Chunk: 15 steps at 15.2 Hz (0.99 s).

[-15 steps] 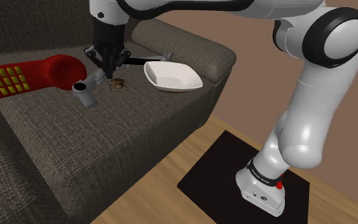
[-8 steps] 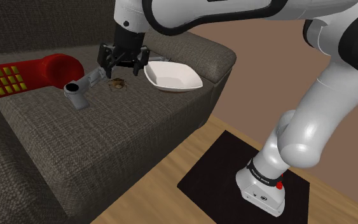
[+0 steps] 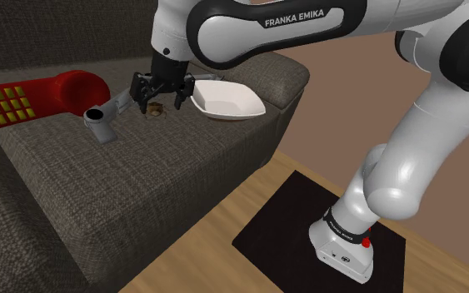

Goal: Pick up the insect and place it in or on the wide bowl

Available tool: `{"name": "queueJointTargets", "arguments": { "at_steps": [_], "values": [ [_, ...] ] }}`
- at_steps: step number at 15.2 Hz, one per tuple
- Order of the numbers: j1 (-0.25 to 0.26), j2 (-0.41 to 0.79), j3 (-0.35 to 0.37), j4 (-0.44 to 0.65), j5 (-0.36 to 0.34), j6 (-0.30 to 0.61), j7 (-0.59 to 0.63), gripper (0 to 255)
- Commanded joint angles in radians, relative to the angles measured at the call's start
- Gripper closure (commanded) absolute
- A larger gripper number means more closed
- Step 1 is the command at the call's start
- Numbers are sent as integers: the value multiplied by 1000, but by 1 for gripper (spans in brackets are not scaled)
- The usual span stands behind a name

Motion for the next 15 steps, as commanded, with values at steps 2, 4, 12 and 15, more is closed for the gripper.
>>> {"name": "queueJointTargets", "arguments": {
  "at_steps": [2,4,12,15],
  "values": [
    [0,2,-1,-2,-1,5,0,0],
    [-1,2,0,-2,-1,5,0,0],
    [0,4,0,1,-2,3,2,255],
    [0,3,0,2,-1,2,0,255]
  ]
}}
